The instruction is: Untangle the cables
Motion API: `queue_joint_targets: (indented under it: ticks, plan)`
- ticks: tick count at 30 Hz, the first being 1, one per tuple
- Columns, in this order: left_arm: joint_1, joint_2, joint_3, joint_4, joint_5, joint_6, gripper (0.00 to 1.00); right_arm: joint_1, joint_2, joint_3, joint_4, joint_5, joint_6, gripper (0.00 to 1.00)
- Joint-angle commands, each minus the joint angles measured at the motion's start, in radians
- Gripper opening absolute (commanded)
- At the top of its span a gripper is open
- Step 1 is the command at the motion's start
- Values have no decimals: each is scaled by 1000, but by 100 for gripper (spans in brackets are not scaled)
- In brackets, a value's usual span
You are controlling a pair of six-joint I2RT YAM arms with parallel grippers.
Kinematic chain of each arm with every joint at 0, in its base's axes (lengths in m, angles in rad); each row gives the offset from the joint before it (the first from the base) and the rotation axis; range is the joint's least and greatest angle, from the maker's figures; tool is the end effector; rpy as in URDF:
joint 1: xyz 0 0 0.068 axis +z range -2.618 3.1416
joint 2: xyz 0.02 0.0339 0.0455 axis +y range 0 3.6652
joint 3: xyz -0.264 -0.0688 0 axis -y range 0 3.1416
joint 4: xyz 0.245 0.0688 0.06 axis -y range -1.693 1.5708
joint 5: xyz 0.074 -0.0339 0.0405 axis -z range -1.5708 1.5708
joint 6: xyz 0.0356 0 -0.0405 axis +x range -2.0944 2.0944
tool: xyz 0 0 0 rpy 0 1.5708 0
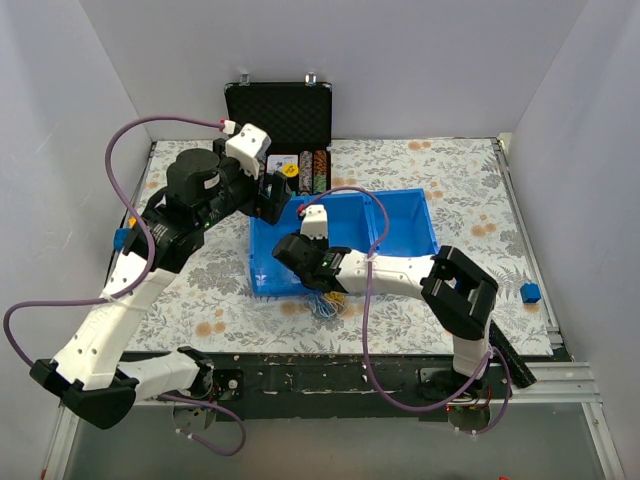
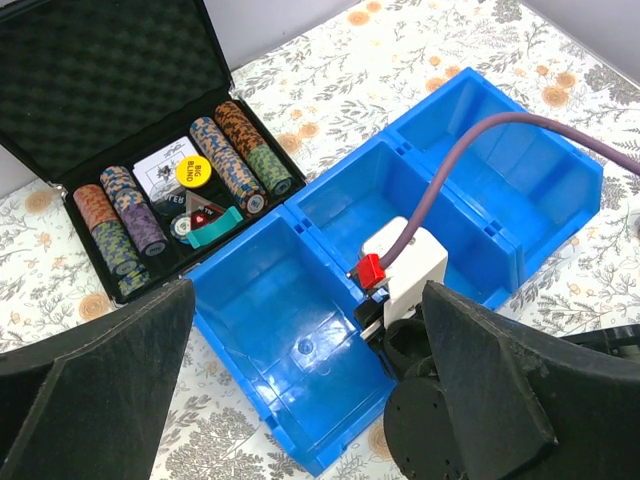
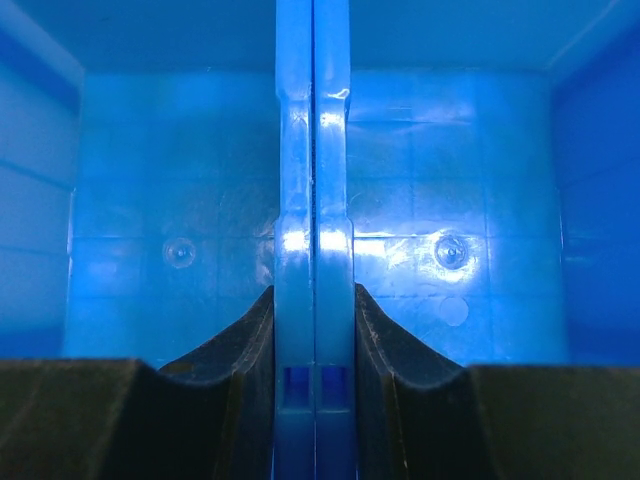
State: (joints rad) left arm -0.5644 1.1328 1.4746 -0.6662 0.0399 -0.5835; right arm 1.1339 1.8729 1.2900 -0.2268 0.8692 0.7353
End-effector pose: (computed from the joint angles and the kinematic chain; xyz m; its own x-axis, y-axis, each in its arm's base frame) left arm 0.1873 -0.1203 0.4563 -0.5368 -0.3117 -0.7840 0.3243 0.7816 -0.5328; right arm 0.1952 0.3536 0.2106 -0.4700 0.0168 -0.8825 -0.0629 0.9966 0.0525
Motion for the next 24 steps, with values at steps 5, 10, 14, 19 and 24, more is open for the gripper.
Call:
queue_joint_targets:
  ticks: [5,10,14,19,24]
  plan:
    - [6,-38,-51,17,-26,19,98,6,116,224,-45,-15,27,1]
    - [6,-54,-108,34,-66,5,98,3,193,344,3,-33,-74,1]
    - [6,-76,-178,20,-69,2,98,-2,158,307,3,-52,-83,5]
    - [6,-128,-295,36,-89,13,98,0,23,157,12,-79,-37,50]
    - [8,-139,-347,20,-66,25,98,3,-217,-35,56,-102,-51,60]
